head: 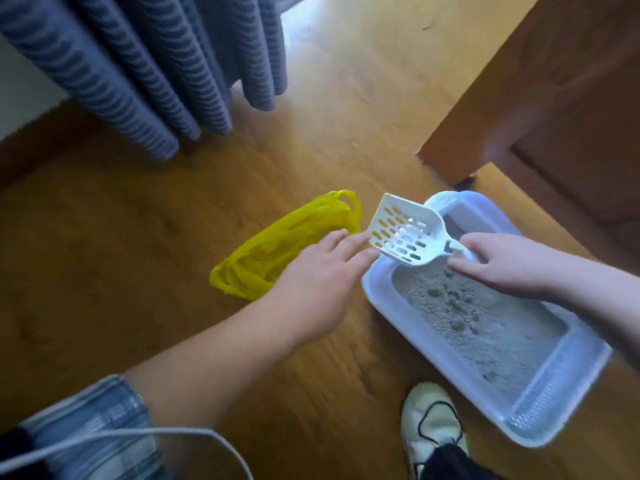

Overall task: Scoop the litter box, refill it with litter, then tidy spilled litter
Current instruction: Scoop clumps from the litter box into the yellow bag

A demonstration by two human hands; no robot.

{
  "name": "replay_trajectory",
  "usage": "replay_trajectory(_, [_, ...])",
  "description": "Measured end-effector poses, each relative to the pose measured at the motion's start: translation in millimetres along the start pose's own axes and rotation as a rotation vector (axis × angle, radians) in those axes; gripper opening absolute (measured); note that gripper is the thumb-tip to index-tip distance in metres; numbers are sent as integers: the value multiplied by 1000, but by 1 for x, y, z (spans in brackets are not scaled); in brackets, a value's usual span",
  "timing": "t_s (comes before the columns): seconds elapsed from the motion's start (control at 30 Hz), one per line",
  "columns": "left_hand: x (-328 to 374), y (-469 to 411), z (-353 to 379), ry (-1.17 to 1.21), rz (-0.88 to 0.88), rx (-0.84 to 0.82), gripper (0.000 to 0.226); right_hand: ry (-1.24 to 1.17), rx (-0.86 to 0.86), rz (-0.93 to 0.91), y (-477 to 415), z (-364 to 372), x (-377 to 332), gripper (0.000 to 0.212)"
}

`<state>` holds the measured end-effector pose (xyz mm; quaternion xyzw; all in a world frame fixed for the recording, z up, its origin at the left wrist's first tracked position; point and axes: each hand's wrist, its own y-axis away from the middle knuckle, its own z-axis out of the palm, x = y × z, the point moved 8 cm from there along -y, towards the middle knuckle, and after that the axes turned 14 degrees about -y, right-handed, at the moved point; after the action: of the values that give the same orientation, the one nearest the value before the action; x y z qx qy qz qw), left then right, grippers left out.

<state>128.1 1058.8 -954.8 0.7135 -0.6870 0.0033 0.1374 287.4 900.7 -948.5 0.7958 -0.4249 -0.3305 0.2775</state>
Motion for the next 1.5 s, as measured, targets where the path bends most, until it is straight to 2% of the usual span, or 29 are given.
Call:
replay_trajectory(0.07, [27,-11,-1,29,31,-55,72,-13,42,57,20,-2,39,43])
replay_trajectory(0.23, [64,-23,19,88,-87,-273,56,9,38,249,66,14,125,33])
replay_trajectory(0.4, [76,-16,34,154,-193,-301,56,41,5,415,85,56,174,29])
replay_trajectory(0.47, [77,-15,35,132,-198,-291,55,24,17,445,87,68,173,26])
replay_trajectory(0.57, [74,-18,36,95,-200,-259,55,5,33,448,82,80,165,33])
replay_trajectory(0.73, [66,-21,47,200,-201,-212,61,8,61,419,58,89,150,35])
replay_trajectory(0.83, [62,-8,57,224,-194,-261,66,19,48,445,53,96,147,33])
replay_trajectory(1.0, [57,0,54,266,-189,-288,70,56,86,525,51,86,151,19])
replay_trajectory(1.13, [54,0,55,258,-220,-295,72,113,118,512,42,72,143,16])
replay_trajectory(1.27, [60,0,63,274,-242,-344,75,146,79,536,37,66,142,14])
replay_trajectory(1.5, [64,-11,59,297,-284,-257,72,245,109,534,32,60,150,16])
